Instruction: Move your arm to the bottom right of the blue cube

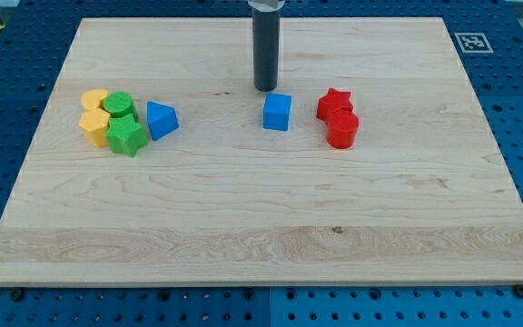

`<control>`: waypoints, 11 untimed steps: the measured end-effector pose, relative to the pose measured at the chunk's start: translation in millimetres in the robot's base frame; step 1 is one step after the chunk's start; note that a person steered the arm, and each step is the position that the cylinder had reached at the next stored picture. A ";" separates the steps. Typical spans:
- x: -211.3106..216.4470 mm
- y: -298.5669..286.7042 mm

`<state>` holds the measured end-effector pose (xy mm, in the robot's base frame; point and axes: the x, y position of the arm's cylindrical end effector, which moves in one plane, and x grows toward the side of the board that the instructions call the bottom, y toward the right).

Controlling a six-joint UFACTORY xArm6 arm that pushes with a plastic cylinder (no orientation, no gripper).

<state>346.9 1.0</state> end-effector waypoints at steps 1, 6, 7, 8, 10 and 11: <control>1.4 -15.3; 35.9 -14.1; 66.5 -15.3; 88.4 -16.6; 109.5 6.6; 109.5 16.7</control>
